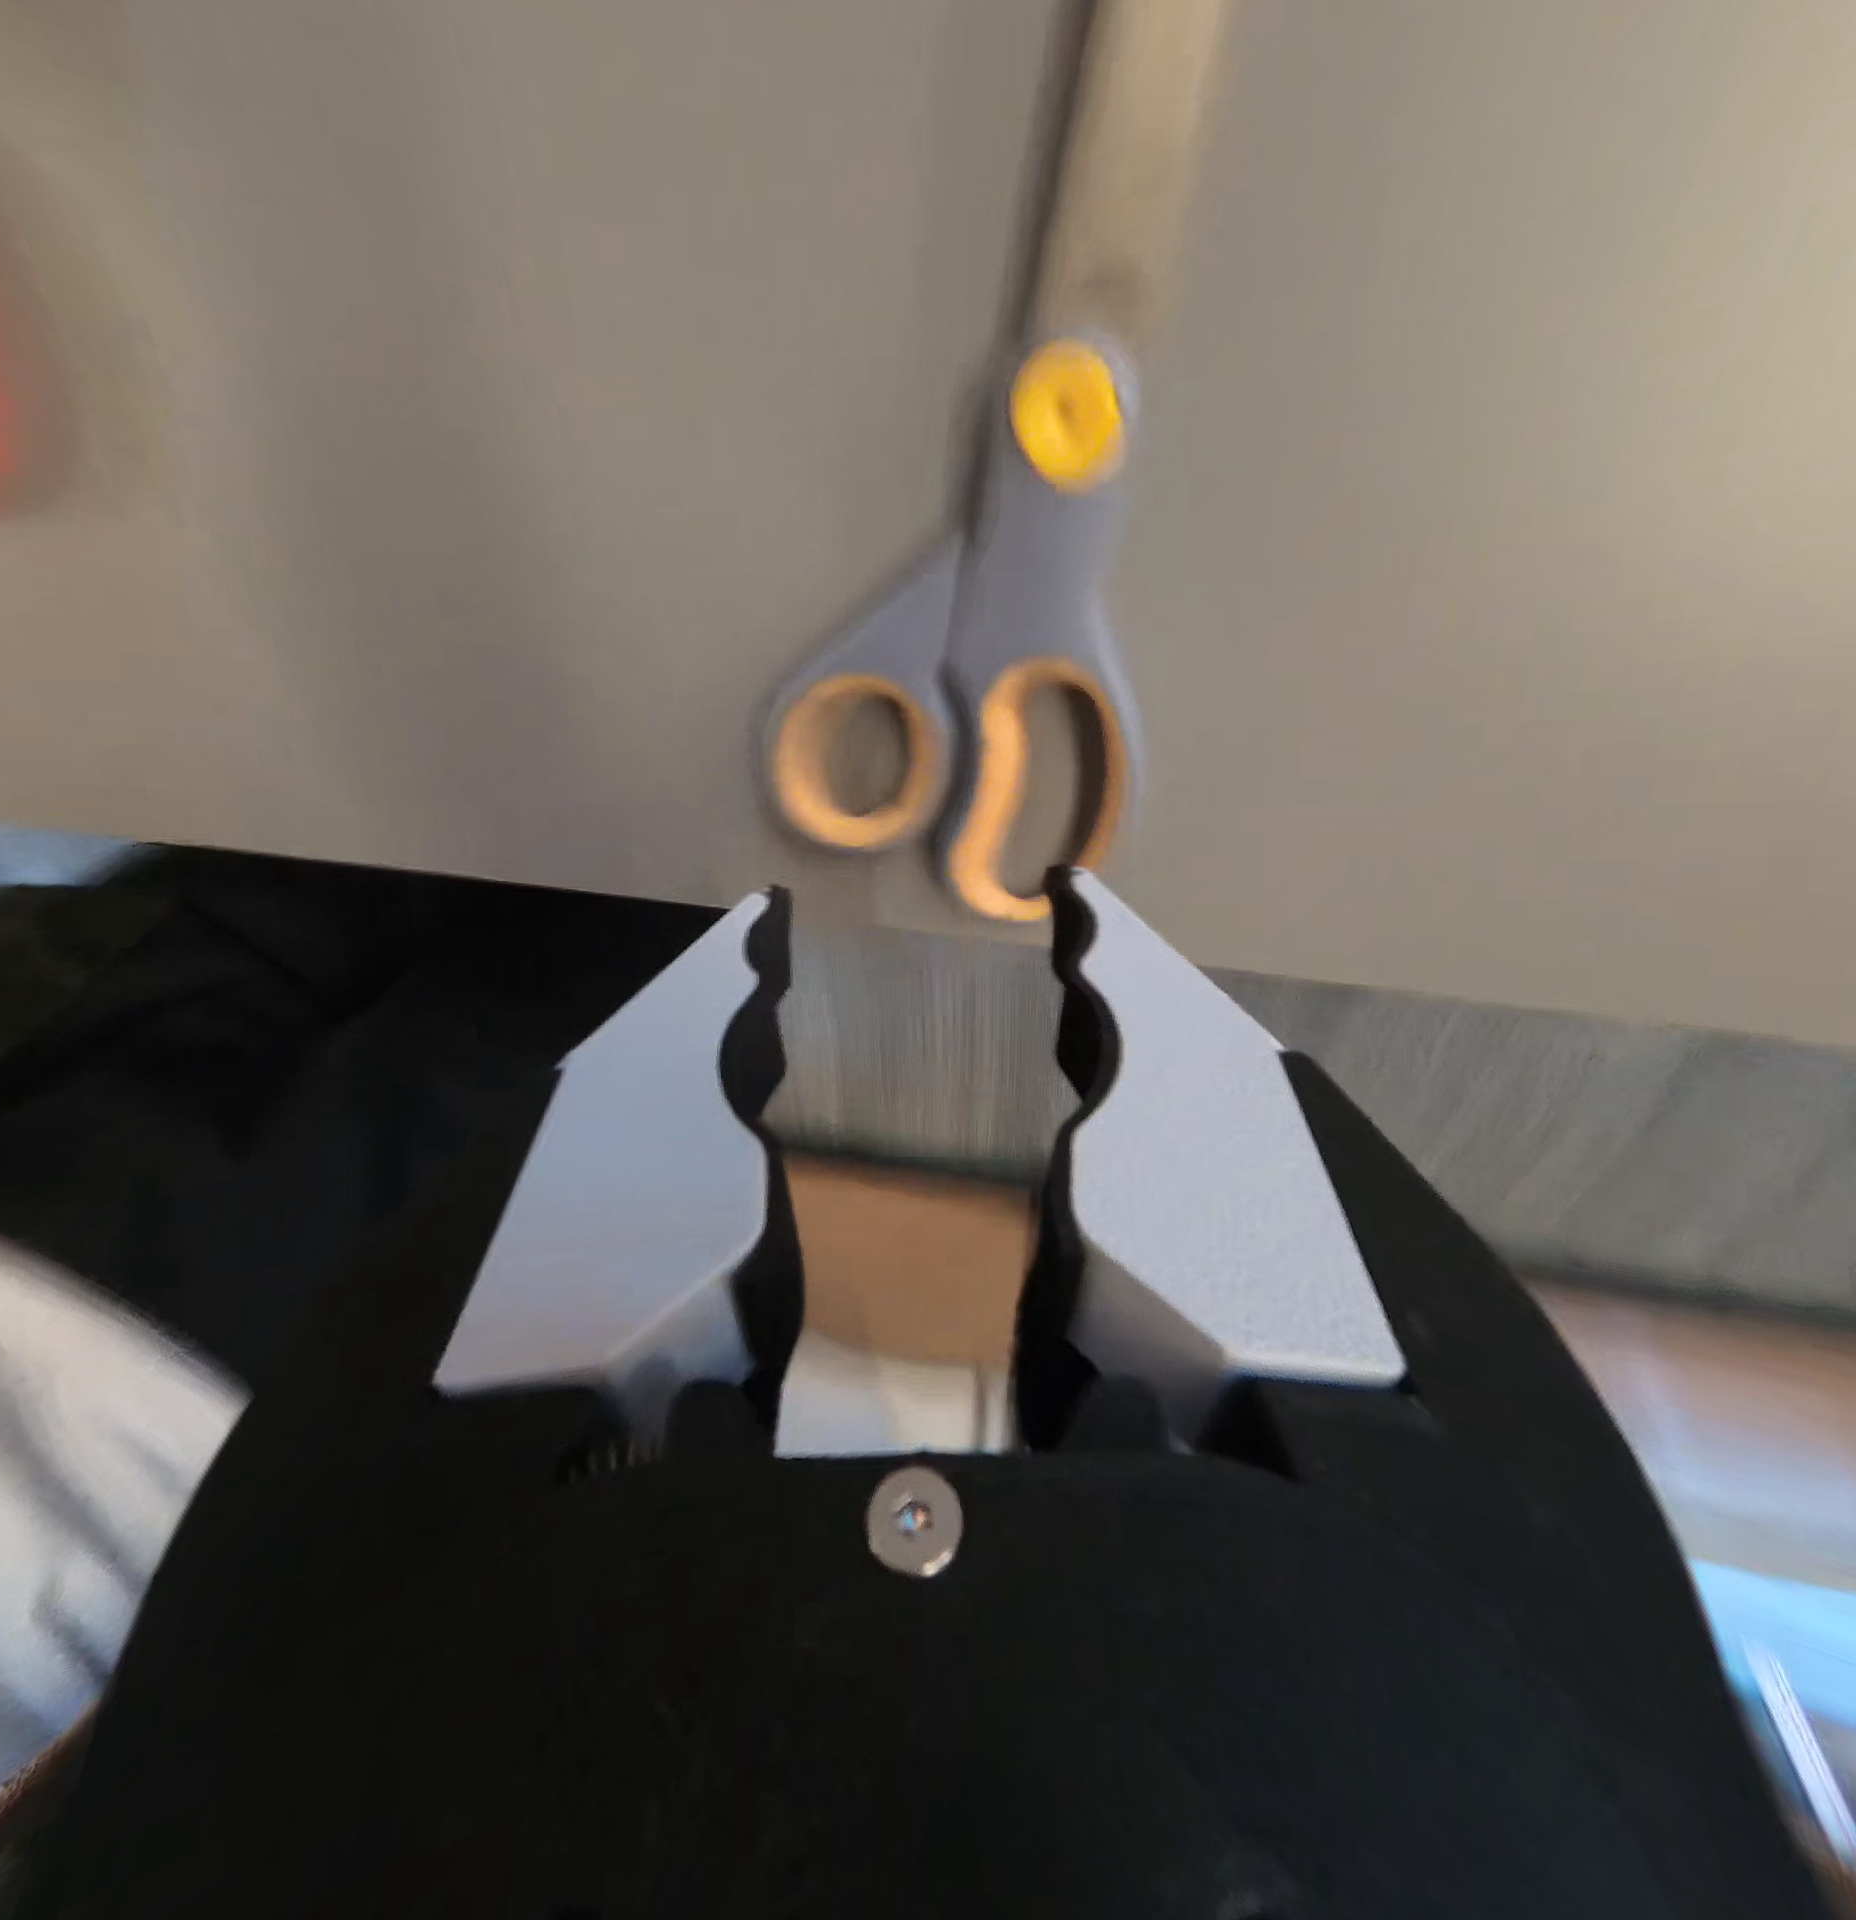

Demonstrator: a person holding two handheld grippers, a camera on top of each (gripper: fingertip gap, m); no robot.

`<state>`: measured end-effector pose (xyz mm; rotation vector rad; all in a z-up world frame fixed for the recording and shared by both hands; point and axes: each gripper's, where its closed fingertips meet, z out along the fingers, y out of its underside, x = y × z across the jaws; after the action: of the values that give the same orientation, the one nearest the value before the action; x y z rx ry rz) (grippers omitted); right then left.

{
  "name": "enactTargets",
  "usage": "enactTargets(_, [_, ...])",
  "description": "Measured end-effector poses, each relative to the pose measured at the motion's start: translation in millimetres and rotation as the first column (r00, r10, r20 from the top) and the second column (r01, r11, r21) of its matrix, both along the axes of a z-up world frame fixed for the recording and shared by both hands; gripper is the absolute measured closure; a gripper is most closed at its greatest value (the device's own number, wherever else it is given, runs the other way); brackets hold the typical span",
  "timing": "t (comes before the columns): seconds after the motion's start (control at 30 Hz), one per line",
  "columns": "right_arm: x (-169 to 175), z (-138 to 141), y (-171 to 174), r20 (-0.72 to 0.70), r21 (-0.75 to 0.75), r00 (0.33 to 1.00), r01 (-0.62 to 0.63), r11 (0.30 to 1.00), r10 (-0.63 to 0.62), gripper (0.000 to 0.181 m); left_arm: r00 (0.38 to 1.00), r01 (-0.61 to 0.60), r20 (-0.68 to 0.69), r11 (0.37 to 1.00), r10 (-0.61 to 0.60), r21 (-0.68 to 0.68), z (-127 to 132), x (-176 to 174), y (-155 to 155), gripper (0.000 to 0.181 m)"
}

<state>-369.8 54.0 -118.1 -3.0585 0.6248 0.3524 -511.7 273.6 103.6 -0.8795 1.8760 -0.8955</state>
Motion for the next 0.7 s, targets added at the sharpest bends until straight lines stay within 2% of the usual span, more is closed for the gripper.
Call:
enactTargets(0.03, [-6.2,27.3,20.3,-0.025,0.146,1.000,-0.002,0.989,0.006,0.140,1.000,0.001,0.006,1.000,-0.001,-0.005,0.6,-0.1,0.3,0.181])
enactTargets(0.07, [-18.9,65.8,50.7,-0.073,0.341,0.997,-0.006,0.940,0.033,0.160,1.000,0.003,0.014,1.000,-0.002,-0.012,1.3,-0.2,0.3,0.181])
enactTargets(0.1, [-32.8,113.5,86.1,-0.099,0.552,0.992,-0.012,0.834,0.080,0.175,1.000,0.006,0.020,1.000,-0.005,-0.020,2.0,-0.5,-0.3,0.181])
enactTargets(0.13, [-45.7,163.5,119.5,-0.090,0.730,0.988,-0.018,0.683,0.123,0.181,1.000,0.009,0.025,1.000,-0.009,-0.025,2.6,-0.8,-1.2,0.181])
enactTargets(0.17, [-58.8,205.6,146.6,-0.083,0.840,0.985,-0.014,0.542,0.154,0.181,0.999,0.012,0.031,1.000,-0.011,-0.023,2.9,-1.1,-1.6,0.181])
enactTargets(0.2, [-74.2,237.8,169.1,-0.102,0.903,0.974,0.006,0.430,0.202,0.181,0.999,0.012,0.038,1.000,-0.011,-0.017,2.9,-1.2,-1.4,0.181])
enactTargets(0.23, [-91.4,261.4,187.8,-0.147,0.939,0.949,0.045,0.342,0.279,0.181,0.999,0.012,0.041,1.000,-0.012,-0.014,2.9,-1.3,-1.3,0.181])
enactTargets(0.27, [-102.5,270.8,203.9,-0.182,0.949,0.926,0.078,0.304,0.332,0.181,0.999,0.019,0.042,1.000,-0.018,-0.012,2.9,-1.6,-2.0,0.181])
enactTargets(0.33, [-109.2,258.8,228.8,-0.196,0.945,0.916,0.081,0.317,0.350,0.181,0.999,0.022,0.047,1.000,-0.022,-0.005,2.7,-1.7,-1.0,0.181])
enactTargets(0.4, [-114.3,236.8,239.7,-0.227,0.915,0.916,0.084,0.394,0.331,0.181,0.999,0.023,0.044,1.000,-0.022,-0.017,3.0,-1.7,-0.4,0.181])
enactTargets(0.47, [-111.9,204.7,241.2,-0.134,0.863,0.951,-0.027,0.505,0.280,0.180,0.999,0.011,0.037,0.999,-0.010,-0.030,3.3,-0.7,0.2,0.181])
enactTargets(0.5, [-114.0,206.4,241.8,-0.118,0.874,0.949,-0.040,0.484,0.291,0.181,0.999,0.007,0.040,0.999,-0.005,-0.031,3.5,-0.5,0.4,0.181])
enactTargets(0.6, [-115.3,204.8,238.3,-0.224,0.839,0.927,0.026,0.544,0.302,0.181,0.998,0.008,0.068,0.998,-0.003,-0.065,6.8,-2.5,-2.3,0.178])
enactTargets(0.7, [-115.6,203.7,236.5,-0.168,0.841,0.935,-0.030,0.540,0.314,0.181,0.984,-0.149,0.062,0.969,0.164,-0.198,17.3,-10.4,14.8,0.165])
